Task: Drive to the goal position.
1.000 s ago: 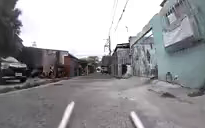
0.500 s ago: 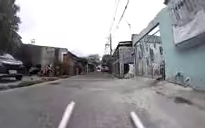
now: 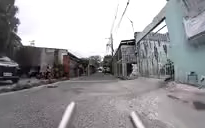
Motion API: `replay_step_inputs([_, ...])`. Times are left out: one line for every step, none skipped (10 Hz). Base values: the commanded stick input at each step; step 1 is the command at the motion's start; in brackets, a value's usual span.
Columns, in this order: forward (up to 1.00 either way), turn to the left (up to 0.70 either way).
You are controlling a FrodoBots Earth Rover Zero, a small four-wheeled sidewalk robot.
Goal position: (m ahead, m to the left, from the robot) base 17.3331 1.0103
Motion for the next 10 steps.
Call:
replay_step_inputs([0.85, 0.00])
replay_step_inputs([0.85, 0.00])
replay_step_inputs([0.85, 0.00])
replay_step_inputs([0.85, 0.00])
replay_step_inputs([0.85, 0.00])
replay_step_inputs([0.85, 0.00])
replay_step_inputs([0.85, 0.00])
replay_step_inputs([0.85, -0.24])
replay_step_inputs([0.85, -0.34])
replay_step_inputs([0.85, -0.34])
